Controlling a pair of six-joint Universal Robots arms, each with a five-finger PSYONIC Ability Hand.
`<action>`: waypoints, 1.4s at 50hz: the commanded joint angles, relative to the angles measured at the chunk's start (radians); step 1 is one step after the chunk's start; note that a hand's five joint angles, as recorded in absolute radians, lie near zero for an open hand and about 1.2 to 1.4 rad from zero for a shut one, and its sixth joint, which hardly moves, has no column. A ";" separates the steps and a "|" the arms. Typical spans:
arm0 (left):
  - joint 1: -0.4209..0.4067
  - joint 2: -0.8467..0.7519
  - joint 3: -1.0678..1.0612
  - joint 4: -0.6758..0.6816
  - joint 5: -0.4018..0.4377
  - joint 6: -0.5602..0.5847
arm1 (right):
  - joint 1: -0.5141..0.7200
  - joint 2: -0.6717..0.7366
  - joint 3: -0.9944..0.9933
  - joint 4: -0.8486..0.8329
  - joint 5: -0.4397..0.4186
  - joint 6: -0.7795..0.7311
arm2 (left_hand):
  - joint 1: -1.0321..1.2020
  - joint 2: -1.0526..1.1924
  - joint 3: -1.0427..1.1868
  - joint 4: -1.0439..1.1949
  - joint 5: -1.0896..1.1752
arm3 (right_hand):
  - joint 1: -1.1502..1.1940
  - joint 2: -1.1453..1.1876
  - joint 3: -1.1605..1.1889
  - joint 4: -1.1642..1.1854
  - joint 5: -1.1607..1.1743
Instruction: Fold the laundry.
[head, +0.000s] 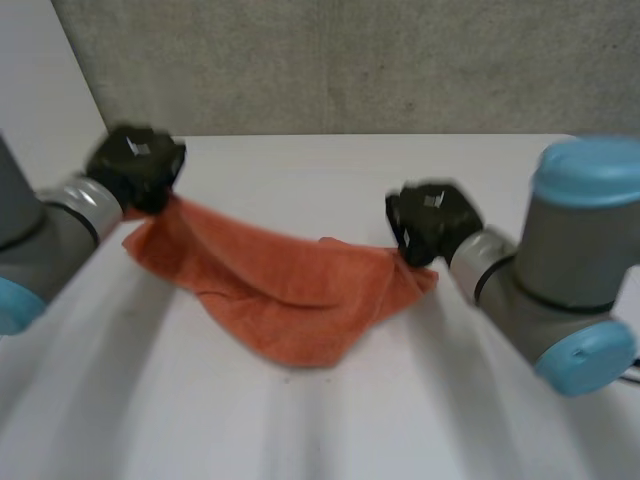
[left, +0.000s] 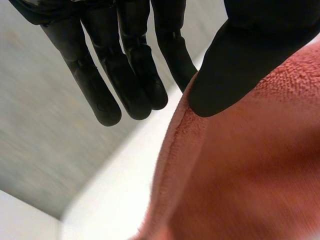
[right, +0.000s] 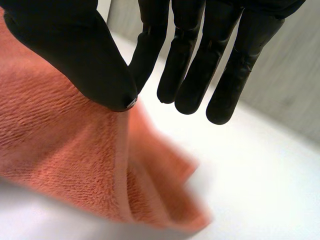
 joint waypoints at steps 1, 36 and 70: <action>-0.003 0.308 -0.008 0.001 0.002 -0.163 | -0.010 -0.220 -0.084 0.048 -0.020 -0.228 | 0.251 0.202 0.208 0.200 0.245 | 0.411 0.233 0.216 0.210 0.234; -0.080 0.578 -0.104 -0.013 0.002 -0.197 | -0.159 0.100 -0.013 0.177 -0.321 0.320 | 0.251 0.202 0.208 0.200 0.245 | -0.706 -0.884 -0.901 -0.908 -0.884; -0.026 0.611 -0.107 -0.011 -0.030 -0.195 | -0.202 -0.317 -0.300 0.425 -0.241 -0.324 | 0.251 0.202 0.208 0.200 0.245 | 0.411 0.233 0.216 0.210 0.234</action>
